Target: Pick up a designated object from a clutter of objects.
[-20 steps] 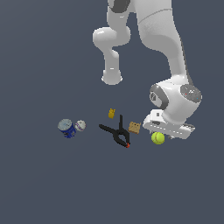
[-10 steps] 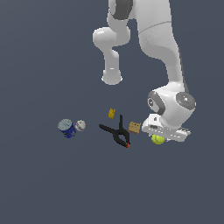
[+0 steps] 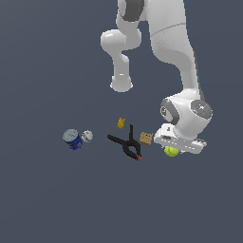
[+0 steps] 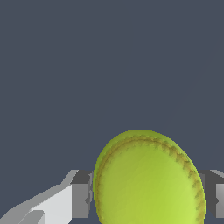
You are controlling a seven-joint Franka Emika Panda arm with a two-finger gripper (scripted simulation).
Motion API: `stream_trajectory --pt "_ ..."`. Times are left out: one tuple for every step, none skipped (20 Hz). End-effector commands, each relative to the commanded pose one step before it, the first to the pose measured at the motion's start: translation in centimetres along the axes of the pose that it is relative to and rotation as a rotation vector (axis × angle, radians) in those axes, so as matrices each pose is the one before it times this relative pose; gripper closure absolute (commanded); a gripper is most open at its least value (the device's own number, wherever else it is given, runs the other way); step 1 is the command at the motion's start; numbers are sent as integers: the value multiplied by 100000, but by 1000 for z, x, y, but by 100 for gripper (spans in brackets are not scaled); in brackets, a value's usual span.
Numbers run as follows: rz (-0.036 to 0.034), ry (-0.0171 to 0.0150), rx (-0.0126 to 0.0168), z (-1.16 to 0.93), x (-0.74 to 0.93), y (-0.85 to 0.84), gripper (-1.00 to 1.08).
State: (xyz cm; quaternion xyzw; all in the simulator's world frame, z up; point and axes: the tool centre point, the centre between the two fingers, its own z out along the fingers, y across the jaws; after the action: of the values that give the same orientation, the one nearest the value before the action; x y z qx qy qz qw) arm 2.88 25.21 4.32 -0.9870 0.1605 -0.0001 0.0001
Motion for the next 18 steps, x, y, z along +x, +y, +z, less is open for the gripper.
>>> stream_trajectory --pt "8 15 22 -25 5 4 108" --pt "0 0 0 -73 -7 19 108" --pt "0 0 0 -121 -12 32 108" --pt "0 0 0 -170 -17 44 108" --pt "0 0 0 -219 -22 57 108" --pt "0 0 0 -269 -27 70 108" --pt "0 0 0 -318 -31 83 108" --pt "0 0 0 -369 -36 95 108" --pt "0 0 0 -420 -41 108 108" --pt "-3 15 -47 -458 -49 117 108" --pt "0 0 0 -523 -51 135 108" --pt "0 0 0 -576 -56 148 108" --pt "0 0 0 -630 -61 162 108" --pt "0 0 0 -686 -67 175 108" --pt "0 0 0 -742 -72 189 108" --pt "0 0 0 -800 -77 203 108" --pt "0 0 0 -860 -83 217 108" --pt "0 0 0 -918 -88 231 108"
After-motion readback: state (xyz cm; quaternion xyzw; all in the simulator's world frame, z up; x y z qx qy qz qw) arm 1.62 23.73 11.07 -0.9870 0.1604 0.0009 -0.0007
